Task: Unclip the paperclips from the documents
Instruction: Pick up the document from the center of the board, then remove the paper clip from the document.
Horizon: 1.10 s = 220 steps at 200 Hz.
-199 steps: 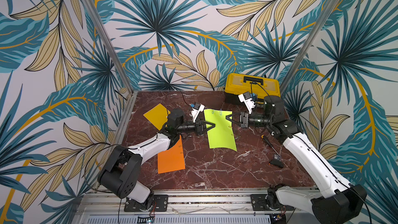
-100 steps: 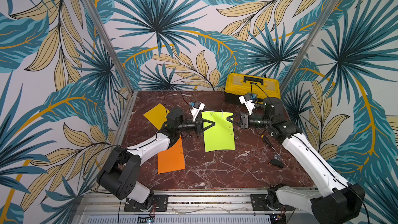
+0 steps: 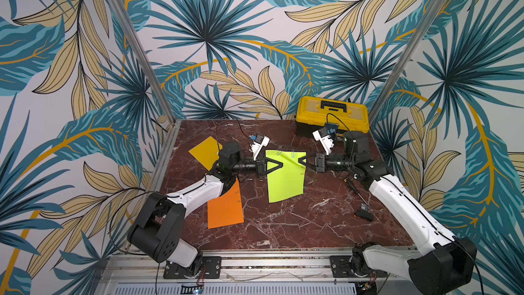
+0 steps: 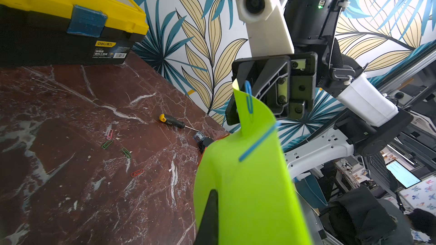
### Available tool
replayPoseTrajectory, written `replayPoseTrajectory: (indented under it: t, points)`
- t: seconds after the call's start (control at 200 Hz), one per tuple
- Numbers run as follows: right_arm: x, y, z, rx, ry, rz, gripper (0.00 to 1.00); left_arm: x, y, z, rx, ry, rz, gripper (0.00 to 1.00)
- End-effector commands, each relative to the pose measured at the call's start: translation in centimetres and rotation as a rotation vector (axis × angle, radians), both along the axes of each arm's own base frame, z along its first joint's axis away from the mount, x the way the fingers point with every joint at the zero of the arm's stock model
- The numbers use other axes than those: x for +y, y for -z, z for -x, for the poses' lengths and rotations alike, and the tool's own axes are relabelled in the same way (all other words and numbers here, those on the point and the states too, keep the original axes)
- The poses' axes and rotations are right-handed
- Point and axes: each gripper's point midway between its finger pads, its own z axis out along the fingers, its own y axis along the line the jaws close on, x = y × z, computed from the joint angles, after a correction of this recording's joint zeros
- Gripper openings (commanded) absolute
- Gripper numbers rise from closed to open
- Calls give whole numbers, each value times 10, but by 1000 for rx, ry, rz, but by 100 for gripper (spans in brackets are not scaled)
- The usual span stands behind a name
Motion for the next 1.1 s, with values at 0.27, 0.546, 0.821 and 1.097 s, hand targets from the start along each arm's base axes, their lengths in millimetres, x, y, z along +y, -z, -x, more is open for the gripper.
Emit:
replayPoseTrajectory:
  t: [0.27,0.546,0.821,1.097]
  points:
    - [-22,12,4,-47,52,167,47,4,31,13,109,59,-63,0]
    - [-25,15,7,-93,31,201,53,11,60,31,172,102,-232,0]
    - [0,15,9,-112,-103,115,53,26,80,56,172,147,-449,0]
    - [29,22,11,-132,-248,82,53,28,72,59,123,162,-465,0]
